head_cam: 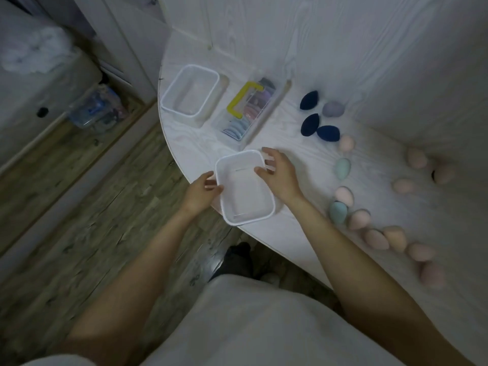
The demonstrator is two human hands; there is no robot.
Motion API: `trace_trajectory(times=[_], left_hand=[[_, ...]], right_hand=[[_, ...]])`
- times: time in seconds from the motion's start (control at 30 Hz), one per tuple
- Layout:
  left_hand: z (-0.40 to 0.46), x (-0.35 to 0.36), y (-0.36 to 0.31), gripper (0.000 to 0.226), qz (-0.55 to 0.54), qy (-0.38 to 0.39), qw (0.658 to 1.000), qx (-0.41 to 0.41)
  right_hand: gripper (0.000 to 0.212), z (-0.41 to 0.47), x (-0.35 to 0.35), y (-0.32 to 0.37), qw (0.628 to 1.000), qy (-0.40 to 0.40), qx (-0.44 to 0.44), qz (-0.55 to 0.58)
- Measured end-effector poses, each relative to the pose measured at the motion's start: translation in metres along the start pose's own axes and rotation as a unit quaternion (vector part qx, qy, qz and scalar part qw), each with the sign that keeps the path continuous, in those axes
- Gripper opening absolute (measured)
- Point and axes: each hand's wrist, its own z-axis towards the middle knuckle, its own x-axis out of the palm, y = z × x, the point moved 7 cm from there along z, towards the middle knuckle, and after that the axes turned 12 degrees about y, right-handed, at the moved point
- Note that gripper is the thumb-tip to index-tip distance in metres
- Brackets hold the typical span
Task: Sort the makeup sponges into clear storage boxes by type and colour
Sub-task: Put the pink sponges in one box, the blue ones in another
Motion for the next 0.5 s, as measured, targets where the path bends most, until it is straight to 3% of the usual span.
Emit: trace_trajectory(times=[0.13,0.27,0.33,0.43,0.5], left_hand=[[0.008,0.011,0.009,0.039,-0.103,0.046,0.993,-0.034],[0.008,0.021,0.005,0.040,-0.159,0.066,0.984,-0.044],[0.007,0.022,0.008,0.041,-0.182,0.056,0.980,-0.053],[0.005,0.010,0.006,0.040,-0.089,-0.032,0.995,-0.039],[0.004,0.008,0.004,0.043,-0.057,-0.042,0.997,-0.024]], right_hand=[[0.063,-0.023,0.010,0.002,0.979,0.038,-0.012,-0.200],[0.088,-0.053,0.030,-0.005,0.901,0.060,-0.016,-0.429],[0.099,-0.058,0.040,-0.011,0.881,0.085,-0.010,-0.466],[0.104,-0.058,0.046,-0.014,0.863,0.087,0.003,-0.498],[0.099,-0.057,0.046,-0.011,0.857,0.074,-0.001,-0.510]])
